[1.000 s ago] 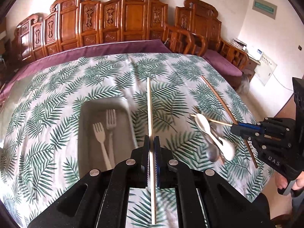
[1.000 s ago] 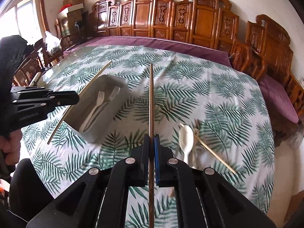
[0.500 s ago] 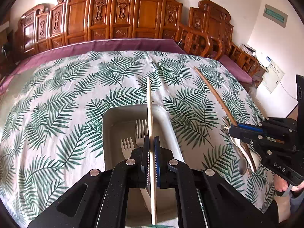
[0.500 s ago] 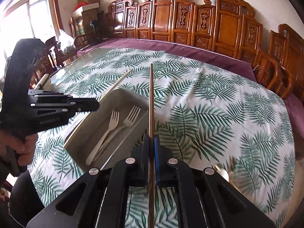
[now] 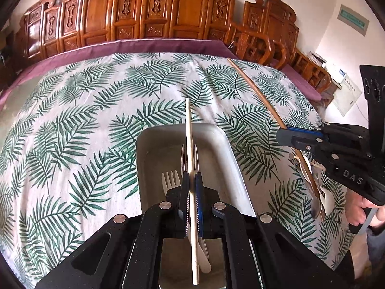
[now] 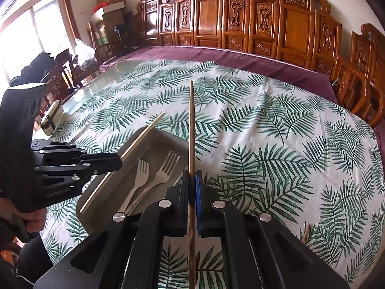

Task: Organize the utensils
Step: 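Lower the left tool's chopstick into the tray and open while the right tool carries its chopstick over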

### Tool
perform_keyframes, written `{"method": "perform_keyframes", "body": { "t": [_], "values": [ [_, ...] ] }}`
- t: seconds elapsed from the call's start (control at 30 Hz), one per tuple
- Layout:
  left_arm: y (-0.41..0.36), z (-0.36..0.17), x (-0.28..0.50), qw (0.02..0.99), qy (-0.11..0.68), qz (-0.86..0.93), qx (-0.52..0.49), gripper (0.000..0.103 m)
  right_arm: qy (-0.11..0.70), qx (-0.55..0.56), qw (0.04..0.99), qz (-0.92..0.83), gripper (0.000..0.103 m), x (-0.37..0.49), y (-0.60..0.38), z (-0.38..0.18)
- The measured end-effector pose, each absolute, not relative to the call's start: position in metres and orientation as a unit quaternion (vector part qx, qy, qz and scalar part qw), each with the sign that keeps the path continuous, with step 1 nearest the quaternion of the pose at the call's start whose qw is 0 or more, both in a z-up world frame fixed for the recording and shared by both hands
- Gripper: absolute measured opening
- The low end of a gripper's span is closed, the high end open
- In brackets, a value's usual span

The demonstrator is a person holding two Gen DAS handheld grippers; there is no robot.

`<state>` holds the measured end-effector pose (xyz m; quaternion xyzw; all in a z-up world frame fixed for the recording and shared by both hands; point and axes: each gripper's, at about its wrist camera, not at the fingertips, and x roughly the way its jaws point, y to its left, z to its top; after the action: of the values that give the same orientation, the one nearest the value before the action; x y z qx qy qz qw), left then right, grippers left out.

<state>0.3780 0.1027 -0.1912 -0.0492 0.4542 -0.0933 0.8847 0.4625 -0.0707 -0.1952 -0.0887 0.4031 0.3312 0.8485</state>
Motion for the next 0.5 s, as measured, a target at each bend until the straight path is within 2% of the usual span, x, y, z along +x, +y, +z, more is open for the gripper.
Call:
{"method": "perform_keyframes", "body": {
  "t": [0.17,0.5],
  "values": [
    [0.104,-0.196,0.381,0.889,0.446,-0.088,-0.051,0.004,0.382,-0.103,0.856,0.332,0.006,0.450,-0.064,-0.191],
    [0.116,-0.178,0.355,0.898,0.433,-0.068,-0.044,0.005,0.398,-0.087,0.853,0.326,0.006,0.435,-0.046,-0.201]
  ]
}}
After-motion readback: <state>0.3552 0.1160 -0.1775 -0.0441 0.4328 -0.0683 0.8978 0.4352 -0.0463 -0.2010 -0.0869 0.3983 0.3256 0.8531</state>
